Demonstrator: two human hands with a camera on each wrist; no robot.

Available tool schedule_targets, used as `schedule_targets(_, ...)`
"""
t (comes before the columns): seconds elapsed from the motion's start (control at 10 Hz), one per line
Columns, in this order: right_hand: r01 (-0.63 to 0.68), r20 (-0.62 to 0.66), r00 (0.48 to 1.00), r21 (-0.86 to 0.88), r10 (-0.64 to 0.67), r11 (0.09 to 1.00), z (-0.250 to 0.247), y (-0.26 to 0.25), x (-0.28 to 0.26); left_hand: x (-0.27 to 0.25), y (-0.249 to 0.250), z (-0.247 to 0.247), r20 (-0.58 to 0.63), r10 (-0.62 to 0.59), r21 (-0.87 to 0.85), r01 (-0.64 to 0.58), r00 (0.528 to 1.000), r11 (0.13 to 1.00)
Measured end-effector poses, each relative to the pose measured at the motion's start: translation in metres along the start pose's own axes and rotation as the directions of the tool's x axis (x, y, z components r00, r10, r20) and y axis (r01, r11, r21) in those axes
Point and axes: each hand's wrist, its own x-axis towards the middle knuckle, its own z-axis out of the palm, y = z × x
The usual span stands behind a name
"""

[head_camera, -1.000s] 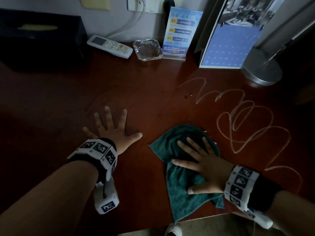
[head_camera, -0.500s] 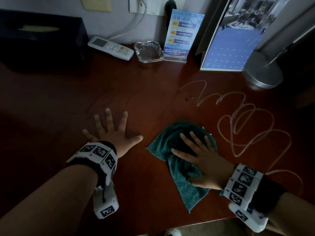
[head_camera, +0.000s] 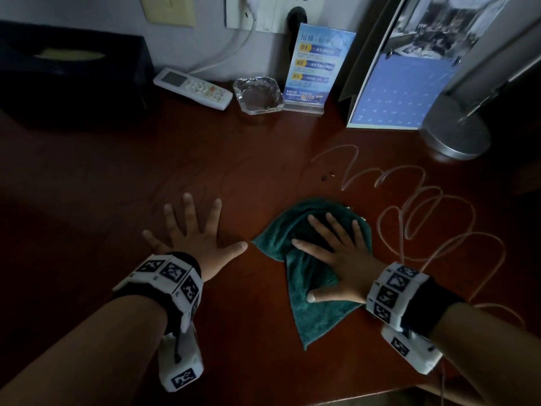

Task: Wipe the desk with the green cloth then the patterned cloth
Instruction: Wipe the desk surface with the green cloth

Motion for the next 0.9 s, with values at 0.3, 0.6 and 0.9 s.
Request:
schedule_targets(0.3, -0.185, -0.065, 0.978, 0.163, 0.198, 0.969, -0.016, -0.007, 0.036, 0.001, -0.001, -0.001, 0.023, 0.003, 0.005, -0.003, 1.0, 1.0)
schedule_targets(0.6, -0.363, -0.082, 0.912, 0.295, 0.402, 0.884, -0.036, -0.012, 0.076, 0.002, 0.0, -0.002, 0.02, 0.0, 0.019, -0.001, 1.0, 1.0)
schedule_targets(0.9, -0.28, -0.239, 0.929, 0.049, 0.284, 0.959, -0.05, 0.001, 0.065, 0.002, 0.0, -0.007, 0.067, 0.011, 0.031, -0.013, 0.998, 0.999)
